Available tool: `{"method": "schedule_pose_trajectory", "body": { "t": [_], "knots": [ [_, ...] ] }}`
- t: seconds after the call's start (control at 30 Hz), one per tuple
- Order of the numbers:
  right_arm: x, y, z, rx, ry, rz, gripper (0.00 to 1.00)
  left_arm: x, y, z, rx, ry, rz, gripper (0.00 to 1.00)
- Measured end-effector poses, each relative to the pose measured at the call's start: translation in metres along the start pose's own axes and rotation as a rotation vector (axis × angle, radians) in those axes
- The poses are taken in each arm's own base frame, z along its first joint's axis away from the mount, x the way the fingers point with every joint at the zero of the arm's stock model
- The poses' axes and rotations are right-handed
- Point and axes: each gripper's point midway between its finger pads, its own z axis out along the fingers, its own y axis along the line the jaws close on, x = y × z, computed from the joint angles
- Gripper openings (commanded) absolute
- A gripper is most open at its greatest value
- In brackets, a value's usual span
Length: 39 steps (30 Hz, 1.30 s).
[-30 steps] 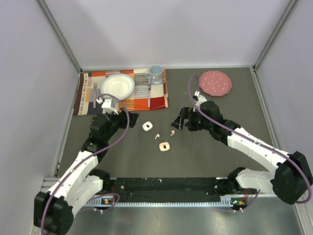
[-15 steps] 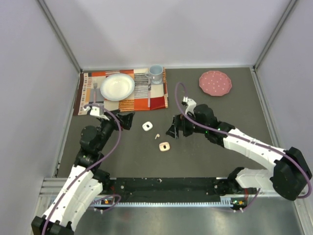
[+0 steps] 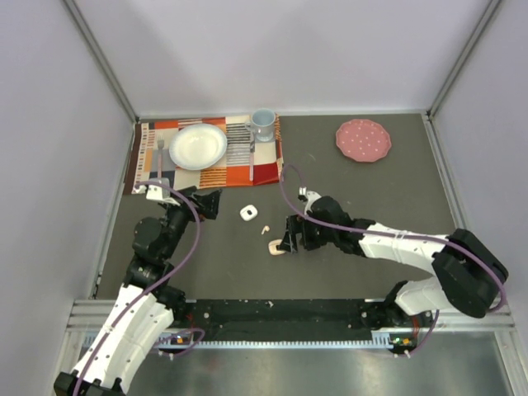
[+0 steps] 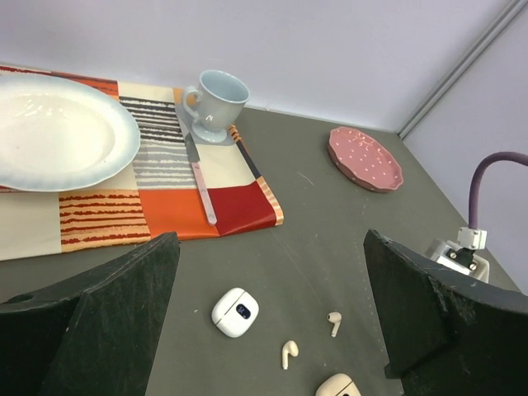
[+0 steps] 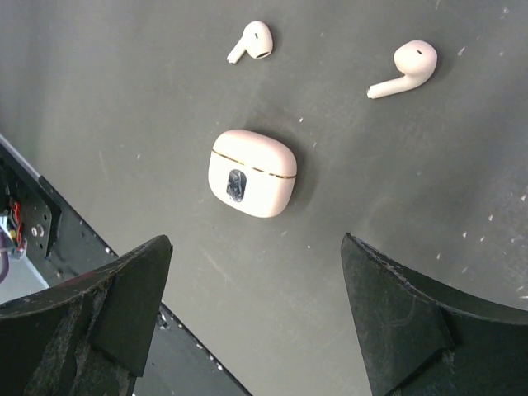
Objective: Insert the wireless bluetooth earbuds into the charging case
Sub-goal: Pick up the charging case from the center of the board.
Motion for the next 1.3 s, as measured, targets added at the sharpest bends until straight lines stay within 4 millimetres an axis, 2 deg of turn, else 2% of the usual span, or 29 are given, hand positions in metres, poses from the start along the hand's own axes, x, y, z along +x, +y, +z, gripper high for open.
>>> {"method": "schedule_pose_trajectory", "body": {
  "t": [0.2,0.43,0.67,1.03,1.3],
  "knots": [
    [0.002,-0.001,0.013,-0.002,0.015,0.039,0.84,0.0,0.001,0.0,-0.008,-0.002,-0.001,0.99],
    [0.0,0.012,0.022,-0.052,0.02,0.068,0.82,0.002,0.003,0.001,-0.016,0.005,-0.001,0.99],
    [0.012,0.019,0.032,-0.063,0.06,0.06,0.8,0.01,0.008,0.004,-0.031,0.031,-0.002,0.99],
    [0.023,0.029,0.038,-0.079,0.092,0.028,0.75,0.02,0.012,0.005,-0.04,0.058,-0.003,0.99],
    [0.019,0.047,0.04,-0.086,0.091,-0.071,0.72,0.024,0.014,0.005,-0.041,0.062,-0.002,0.99]
  ]
}}
